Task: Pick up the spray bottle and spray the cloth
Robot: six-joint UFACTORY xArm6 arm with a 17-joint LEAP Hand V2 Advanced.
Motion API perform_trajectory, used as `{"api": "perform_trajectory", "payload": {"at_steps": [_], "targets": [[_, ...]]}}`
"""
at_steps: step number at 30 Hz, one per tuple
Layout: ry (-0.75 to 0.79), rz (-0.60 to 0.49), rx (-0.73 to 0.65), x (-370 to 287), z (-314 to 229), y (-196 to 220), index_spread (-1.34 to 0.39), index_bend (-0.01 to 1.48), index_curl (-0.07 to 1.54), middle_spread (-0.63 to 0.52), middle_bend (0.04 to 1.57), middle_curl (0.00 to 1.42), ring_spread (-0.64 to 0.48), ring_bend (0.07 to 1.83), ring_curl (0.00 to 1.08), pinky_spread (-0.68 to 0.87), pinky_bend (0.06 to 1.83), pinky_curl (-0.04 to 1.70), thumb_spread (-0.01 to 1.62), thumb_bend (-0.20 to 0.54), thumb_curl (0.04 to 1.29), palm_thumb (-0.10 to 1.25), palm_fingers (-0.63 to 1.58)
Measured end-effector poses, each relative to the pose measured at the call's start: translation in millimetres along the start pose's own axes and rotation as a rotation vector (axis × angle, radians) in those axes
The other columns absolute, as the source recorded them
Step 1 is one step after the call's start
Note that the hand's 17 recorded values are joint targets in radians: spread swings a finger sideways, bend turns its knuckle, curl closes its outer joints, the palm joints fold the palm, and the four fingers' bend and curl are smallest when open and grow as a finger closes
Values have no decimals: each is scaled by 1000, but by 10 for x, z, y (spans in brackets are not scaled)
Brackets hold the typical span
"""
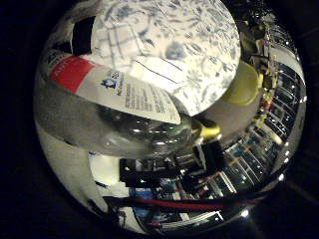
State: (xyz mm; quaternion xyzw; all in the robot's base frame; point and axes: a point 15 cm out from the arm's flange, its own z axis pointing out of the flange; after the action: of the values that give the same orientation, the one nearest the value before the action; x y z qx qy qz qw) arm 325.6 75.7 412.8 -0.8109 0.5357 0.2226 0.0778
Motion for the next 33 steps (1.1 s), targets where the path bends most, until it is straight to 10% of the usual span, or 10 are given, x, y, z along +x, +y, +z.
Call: {"api": "perform_trajectory", "payload": {"at_steps": [10, 33], "targets": [[-281, -129, 272, -862, -282, -644, -181, 1187, 656, -66, 1339, 557, -163, 1454, 589, -215, 1009, 1263, 1086, -11, 577, 1128, 1217], [-640, -267, 518, -1000, 1469, -1545, -183, 1185, 660, -65, 1341, 555, -155, 1452, 588, -214, 1012, 1260, 1090, -11, 610, 1116, 1216]]}}
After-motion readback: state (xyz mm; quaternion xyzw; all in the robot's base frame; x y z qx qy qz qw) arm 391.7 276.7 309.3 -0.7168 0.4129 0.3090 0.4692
